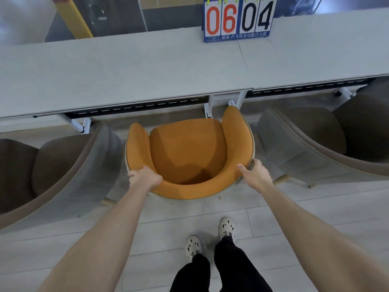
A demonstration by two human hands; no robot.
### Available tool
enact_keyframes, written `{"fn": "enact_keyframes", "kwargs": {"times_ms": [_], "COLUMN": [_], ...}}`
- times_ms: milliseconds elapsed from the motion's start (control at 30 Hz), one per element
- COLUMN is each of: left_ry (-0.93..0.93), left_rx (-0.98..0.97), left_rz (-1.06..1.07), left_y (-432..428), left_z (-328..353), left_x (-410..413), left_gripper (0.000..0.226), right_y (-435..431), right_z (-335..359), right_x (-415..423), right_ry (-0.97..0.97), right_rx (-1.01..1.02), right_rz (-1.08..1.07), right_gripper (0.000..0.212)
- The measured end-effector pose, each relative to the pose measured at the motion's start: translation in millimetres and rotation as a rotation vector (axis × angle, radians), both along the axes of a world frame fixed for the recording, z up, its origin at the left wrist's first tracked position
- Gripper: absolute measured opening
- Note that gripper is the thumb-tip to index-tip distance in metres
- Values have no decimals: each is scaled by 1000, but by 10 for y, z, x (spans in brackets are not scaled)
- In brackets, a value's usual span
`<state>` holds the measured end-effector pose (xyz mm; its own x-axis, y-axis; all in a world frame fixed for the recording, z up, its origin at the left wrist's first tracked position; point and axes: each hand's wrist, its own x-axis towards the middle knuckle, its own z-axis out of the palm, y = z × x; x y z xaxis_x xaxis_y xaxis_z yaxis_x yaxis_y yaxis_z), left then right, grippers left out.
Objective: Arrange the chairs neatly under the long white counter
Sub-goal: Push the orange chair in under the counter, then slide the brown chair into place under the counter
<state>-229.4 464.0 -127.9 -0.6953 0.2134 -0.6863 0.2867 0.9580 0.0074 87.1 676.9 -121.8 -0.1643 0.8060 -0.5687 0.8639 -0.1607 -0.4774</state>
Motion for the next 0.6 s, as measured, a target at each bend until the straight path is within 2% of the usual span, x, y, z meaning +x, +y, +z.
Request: {"fn": "enact_keyframes", "kwargs": {"times_ms": [67, 167, 333, 600], "left_ry": [28, 27, -2, 102], "left_rx": [8, 150, 309, 397], "left_rz": [-56, -178, -298, -312], "left_y": [137, 411, 1028, 2122], "left_z": [110, 253, 474, 665], "left_x": [118, 334, 827, 1988], "left_gripper": [76, 72, 67, 54], "right_y": [59, 226, 698, 1841], "right_z": [68, 160, 353, 479], "right_x": [118, 357, 856, 2103], "right_ry": [-20, -30, -31, 26], "right_rx": [23, 54, 157, 238], "right_rz": [37, 57, 91, 178], "right_gripper": [80, 83, 65, 56]}}
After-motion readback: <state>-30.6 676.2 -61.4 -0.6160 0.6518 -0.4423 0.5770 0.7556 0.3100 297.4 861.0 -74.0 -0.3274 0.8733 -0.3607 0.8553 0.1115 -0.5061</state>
